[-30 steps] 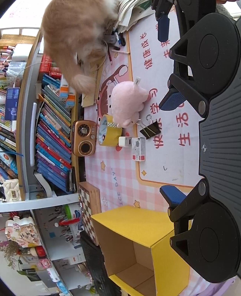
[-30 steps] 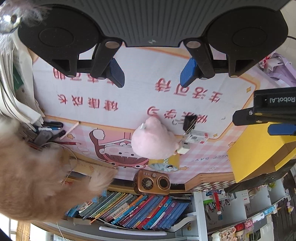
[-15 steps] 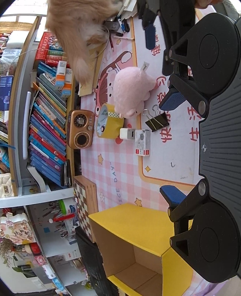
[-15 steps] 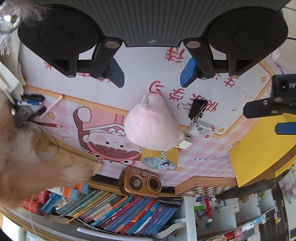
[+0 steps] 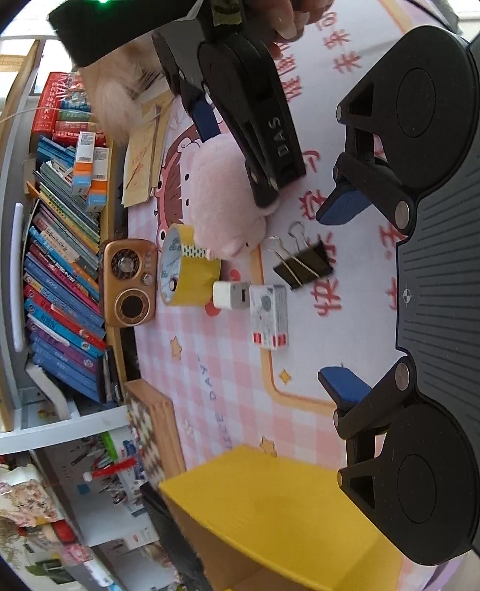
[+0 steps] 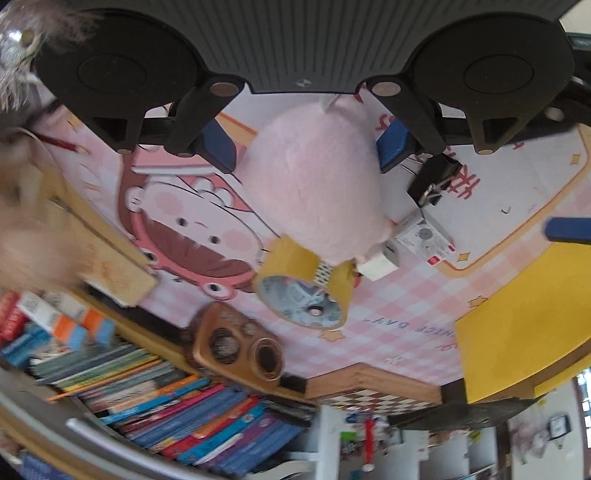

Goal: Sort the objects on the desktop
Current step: 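Grasp the pink plush pig with the right tool while the left tool holds the clip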

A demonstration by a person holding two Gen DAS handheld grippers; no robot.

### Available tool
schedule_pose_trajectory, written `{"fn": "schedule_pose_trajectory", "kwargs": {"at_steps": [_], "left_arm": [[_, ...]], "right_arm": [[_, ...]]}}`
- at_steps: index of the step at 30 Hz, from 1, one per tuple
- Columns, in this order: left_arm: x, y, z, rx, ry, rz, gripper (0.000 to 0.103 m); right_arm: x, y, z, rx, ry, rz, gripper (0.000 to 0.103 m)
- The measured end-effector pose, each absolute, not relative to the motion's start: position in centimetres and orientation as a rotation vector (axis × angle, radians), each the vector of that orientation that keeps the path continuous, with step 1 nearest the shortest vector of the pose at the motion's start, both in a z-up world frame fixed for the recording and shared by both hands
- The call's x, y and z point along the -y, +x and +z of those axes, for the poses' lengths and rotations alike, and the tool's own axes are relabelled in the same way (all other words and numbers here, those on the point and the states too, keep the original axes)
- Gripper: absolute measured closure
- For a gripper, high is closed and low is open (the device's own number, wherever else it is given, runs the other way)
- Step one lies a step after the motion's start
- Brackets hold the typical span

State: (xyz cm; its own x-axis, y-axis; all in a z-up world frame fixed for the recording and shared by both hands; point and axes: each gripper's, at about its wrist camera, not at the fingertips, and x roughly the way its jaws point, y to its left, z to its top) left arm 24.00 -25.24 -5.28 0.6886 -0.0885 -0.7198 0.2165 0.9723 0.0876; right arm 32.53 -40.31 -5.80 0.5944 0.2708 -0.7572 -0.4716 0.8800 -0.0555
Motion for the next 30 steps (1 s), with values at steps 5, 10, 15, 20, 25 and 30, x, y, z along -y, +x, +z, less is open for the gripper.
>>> {"fn": "schedule_pose_trajectory", "kwargs": {"at_steps": [5, 10, 15, 20, 25, 30], "left_arm": [[27.2, 26.3, -6.5, -0.814, 0.169, -0.179, 0.042], [28.9, 27.5, -7.4, -0.819, 0.209, -0.171, 0.065], [29.4, 27.7, -7.4, -0.802, 0.238, -0.142, 0.085], [29.3, 27.2, -7.2, -0.773, 0.285, -0.143, 0.092], [28.6, 26.8, -6.9, -0.753, 0.292, -0.150, 0.097], [27.4, 26.4, -6.6, -0.756, 0.269, -0.158, 0.098]], "right_arm": [[40.3, 33.1, -5.4, -0.815, -0.274, 0.473, 0.038], [41.3, 32.6, -4.5, -0.782, -0.253, 0.428, 0.040], [42.3, 32.0, -3.9, -0.789, -0.215, 0.421, 0.040], [42.4, 31.3, -3.9, -0.797, -0.185, 0.414, 0.040], [42.1, 30.8, -4.0, -0.794, -0.174, 0.409, 0.040], [41.9, 30.4, -4.0, -0.801, -0.149, 0.394, 0.040]]}}
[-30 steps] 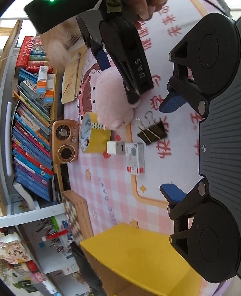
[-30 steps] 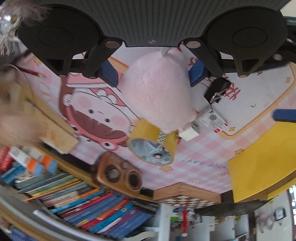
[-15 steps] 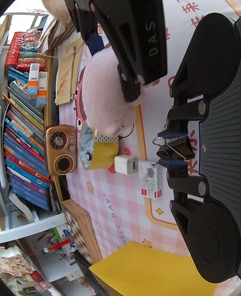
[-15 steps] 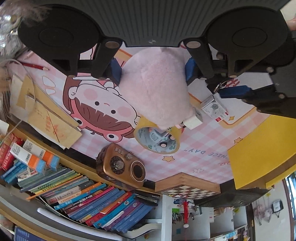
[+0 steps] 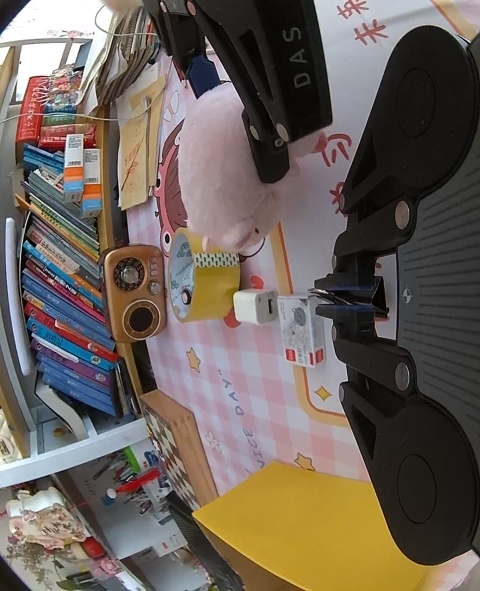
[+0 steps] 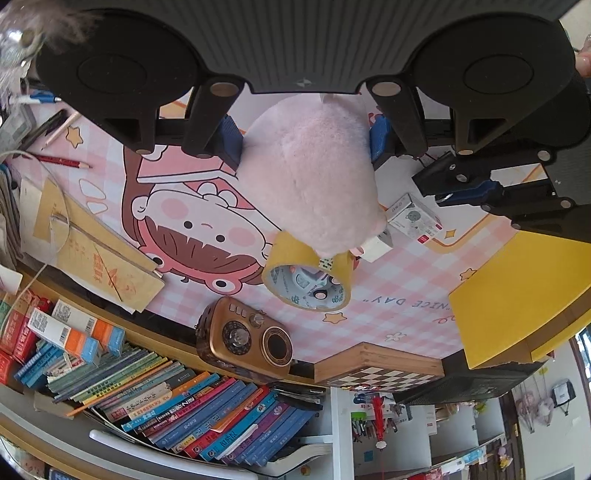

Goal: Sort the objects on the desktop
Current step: 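Grasp the pink plush pig with the right tool while the left tool holds the clip, then carry the binder clip and pink pig with both tools over the yellow box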

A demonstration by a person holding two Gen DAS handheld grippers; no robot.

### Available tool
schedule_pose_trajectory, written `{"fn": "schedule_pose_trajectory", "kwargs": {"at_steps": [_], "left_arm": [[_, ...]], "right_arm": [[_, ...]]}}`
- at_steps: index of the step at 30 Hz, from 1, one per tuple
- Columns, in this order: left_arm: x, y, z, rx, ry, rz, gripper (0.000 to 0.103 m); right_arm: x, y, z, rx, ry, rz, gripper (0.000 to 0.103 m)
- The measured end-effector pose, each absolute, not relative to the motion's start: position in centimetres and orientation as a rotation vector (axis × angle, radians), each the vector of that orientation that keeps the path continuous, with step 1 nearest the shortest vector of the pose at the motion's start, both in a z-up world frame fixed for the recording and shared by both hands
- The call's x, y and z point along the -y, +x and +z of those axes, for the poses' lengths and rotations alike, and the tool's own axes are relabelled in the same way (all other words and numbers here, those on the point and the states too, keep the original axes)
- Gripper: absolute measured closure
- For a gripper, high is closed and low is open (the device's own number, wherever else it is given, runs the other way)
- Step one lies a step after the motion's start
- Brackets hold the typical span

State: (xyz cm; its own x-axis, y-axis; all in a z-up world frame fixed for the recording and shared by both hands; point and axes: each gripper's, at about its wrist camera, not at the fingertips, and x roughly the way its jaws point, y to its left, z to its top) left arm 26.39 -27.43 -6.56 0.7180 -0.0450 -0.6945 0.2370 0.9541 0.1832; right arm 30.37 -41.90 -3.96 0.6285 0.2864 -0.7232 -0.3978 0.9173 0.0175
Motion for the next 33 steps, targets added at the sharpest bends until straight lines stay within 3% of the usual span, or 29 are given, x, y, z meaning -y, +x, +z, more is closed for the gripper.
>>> {"fn": "schedule_pose_trajectory", "kwargs": {"at_steps": [33], "left_arm": [[20.0, 16.4, 2.5, -0.624, 0.024, -0.244, 0.098]], "right_arm": [[40.6, 18.4, 0.2, -0.768, 0.016, 0.307, 0.040]]}}
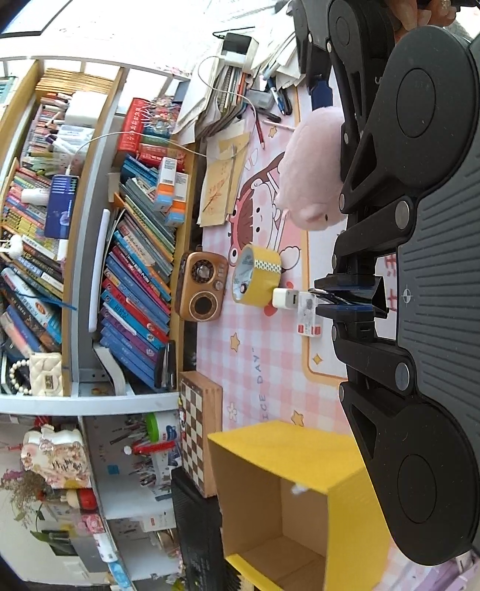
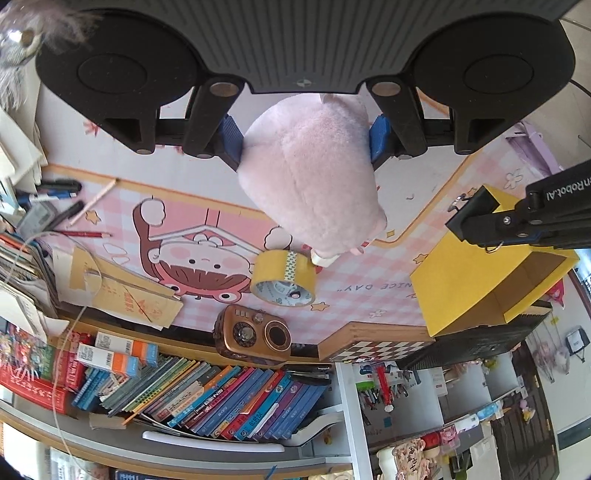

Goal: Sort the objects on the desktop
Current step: 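Carry the binder clip and pink pig with both tools over the yellow box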

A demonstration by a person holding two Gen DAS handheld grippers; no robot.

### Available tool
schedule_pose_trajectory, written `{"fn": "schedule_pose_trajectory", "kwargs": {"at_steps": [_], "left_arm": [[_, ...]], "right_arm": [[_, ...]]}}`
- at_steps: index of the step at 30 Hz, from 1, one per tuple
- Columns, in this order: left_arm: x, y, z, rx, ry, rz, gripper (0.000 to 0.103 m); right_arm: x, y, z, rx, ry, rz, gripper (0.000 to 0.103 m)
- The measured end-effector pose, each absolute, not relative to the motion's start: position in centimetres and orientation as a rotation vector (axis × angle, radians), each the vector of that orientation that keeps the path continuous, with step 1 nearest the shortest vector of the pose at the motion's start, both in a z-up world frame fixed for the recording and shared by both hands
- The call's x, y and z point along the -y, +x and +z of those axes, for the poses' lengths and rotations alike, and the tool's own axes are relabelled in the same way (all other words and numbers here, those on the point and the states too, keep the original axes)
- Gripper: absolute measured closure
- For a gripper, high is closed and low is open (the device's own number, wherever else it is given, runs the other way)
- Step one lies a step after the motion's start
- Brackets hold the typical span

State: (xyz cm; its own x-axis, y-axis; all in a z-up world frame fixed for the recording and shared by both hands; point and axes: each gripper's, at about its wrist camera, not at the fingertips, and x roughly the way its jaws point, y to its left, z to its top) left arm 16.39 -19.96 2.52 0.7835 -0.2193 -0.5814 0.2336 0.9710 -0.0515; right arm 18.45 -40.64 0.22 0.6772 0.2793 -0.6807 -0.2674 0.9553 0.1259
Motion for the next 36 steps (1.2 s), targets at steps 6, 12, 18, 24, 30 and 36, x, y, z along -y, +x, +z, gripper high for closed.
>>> {"fn": "schedule_pose_trajectory", "kwargs": {"at_steps": [6, 12, 18, 24, 30, 36], "left_arm": [[17.5, 14.0, 2.8, -0.628, 0.007, -0.265, 0.098], [14.2, 12.1, 2.9, -0.647, -0.016, -0.277, 0.098], [10.3, 10.1, 2.8, -0.670, -0.015, -0.283, 0.098], [6.2, 8.2, 2.5, -0.690, -0.013, -0.284, 0.098], [2.4, 6.6, 2.1, -0.701, -0.015, -0.289, 0.098], [-1.1, 5.2, 2.0, -0.698, -0.030, -0.269, 0.098]], "right_arm": [[38.9, 15.6, 0.6, -0.777, 0.011, 0.295, 0.040], [35.9, 13.0, 0.6, -0.795, 0.029, 0.284, 0.040], [31.8, 10.9, 0.4, -0.809, 0.036, 0.286, 0.040], [27.1, 8.5, 0.2, -0.826, 0.040, 0.295, 0.040], [22.9, 6.4, -0.3, -0.844, 0.046, 0.298, 0.040], [19.0, 4.9, -0.3, -0.843, 0.030, 0.334, 0.040]]}}
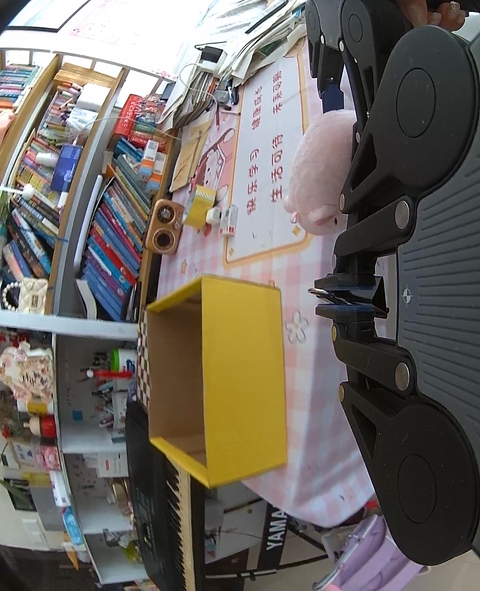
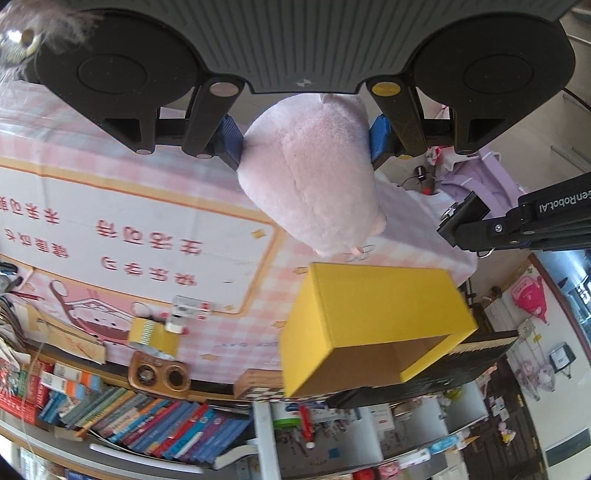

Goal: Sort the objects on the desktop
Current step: 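Carry the binder clip and pink pig with both tools over the yellow box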

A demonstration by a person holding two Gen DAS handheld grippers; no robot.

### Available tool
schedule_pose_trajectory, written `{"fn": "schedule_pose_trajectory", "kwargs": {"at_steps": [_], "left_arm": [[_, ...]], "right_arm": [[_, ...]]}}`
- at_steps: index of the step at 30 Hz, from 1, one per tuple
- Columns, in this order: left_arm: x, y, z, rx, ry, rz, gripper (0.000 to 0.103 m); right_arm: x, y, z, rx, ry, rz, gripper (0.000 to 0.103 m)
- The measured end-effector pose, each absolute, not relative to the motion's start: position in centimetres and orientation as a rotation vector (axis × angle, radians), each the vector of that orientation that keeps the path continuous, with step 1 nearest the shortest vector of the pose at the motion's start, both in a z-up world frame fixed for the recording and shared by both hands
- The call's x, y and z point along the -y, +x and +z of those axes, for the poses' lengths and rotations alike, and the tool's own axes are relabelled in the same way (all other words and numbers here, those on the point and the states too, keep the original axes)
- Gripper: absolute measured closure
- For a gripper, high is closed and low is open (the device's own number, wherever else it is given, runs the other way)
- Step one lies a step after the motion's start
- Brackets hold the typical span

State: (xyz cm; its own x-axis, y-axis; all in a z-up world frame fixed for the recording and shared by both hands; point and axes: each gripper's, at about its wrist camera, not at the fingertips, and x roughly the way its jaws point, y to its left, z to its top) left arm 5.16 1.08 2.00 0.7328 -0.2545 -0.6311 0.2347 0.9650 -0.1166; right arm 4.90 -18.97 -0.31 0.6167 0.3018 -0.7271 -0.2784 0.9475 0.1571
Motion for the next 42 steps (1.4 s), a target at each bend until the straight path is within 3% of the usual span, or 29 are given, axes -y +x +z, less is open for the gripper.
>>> {"fn": "schedule_pose_trajectory", "kwargs": {"at_steps": [23, 42], "left_arm": [[-10.3, 2.2, 2.1, -0.661, -0.135, -0.157, 0.098], [-10.2, 5.7, 5.2, -0.539, -0.165, -0.124, 0.098]], "right_arm": [[9.8, 3.8, 1.1, -0.827, -0.060, 0.450, 0.040], [9.8, 8.3, 4.8, -0.691, -0.076, 0.485, 0.040]]}}
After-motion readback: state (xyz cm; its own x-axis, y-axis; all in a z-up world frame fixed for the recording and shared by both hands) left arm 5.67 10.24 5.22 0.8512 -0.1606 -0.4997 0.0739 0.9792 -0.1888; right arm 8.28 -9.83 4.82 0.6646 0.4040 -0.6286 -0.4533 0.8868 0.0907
